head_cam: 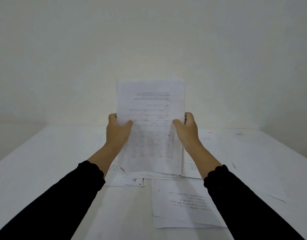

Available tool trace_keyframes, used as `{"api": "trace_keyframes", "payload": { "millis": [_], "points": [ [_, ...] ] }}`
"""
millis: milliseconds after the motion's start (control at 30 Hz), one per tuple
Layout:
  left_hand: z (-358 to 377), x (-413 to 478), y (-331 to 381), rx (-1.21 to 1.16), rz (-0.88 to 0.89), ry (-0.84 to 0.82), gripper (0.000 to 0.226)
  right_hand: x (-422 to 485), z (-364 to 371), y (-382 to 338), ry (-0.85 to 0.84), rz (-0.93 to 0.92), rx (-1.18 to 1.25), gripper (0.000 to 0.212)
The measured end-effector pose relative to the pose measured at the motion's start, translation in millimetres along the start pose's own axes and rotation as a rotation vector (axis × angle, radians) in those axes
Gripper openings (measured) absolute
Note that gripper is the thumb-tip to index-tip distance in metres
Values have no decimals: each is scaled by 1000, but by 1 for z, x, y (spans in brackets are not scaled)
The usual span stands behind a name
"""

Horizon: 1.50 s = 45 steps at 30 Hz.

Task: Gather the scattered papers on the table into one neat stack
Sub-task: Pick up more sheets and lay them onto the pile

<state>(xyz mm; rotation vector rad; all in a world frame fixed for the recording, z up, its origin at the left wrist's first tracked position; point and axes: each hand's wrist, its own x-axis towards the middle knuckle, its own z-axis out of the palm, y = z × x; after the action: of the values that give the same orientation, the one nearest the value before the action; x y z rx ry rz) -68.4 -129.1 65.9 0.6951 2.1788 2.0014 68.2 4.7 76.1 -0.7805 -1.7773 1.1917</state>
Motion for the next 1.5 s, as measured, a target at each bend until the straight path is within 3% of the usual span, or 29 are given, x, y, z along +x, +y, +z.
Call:
{"api": "trace_keyframes", "payload": {
  "millis": [67,167,333,600,933,1000,1133,1300,1433,1500],
  "points": [
    [1,-5,-14,88,-106,-86,45,-4,1,15,-66,83,-78,9],
    [6,-9,-24,153,-105,-122,40,-5,3,29,-103,93,-166,16],
    [22,-1,5,182,15,-153,38,15,-13,14,26,55,-174,13],
    [84,2,11,233,-26,-390,45,49,-70,39,174,134,-300,28],
    [156,-3,-30,401,-141,-496,14,68,-115,111,130,338,-527,18],
    [165,-4,-34,463,-165,-503,24,73,-121,123,110,379,-576,24],
    [179,-7,-35,567,-176,-450,38,79,-124,138,18,496,-805,7],
    [189,-7,-39,582,-206,-471,38,79,-125,147,-52,603,-949,48],
    [192,-7,-44,438,-260,-498,10,79,-125,148,-9,647,-894,70],
    [192,-10,-40,379,-314,-519,16,81,-125,148,0,669,-814,73]
  ]
}}
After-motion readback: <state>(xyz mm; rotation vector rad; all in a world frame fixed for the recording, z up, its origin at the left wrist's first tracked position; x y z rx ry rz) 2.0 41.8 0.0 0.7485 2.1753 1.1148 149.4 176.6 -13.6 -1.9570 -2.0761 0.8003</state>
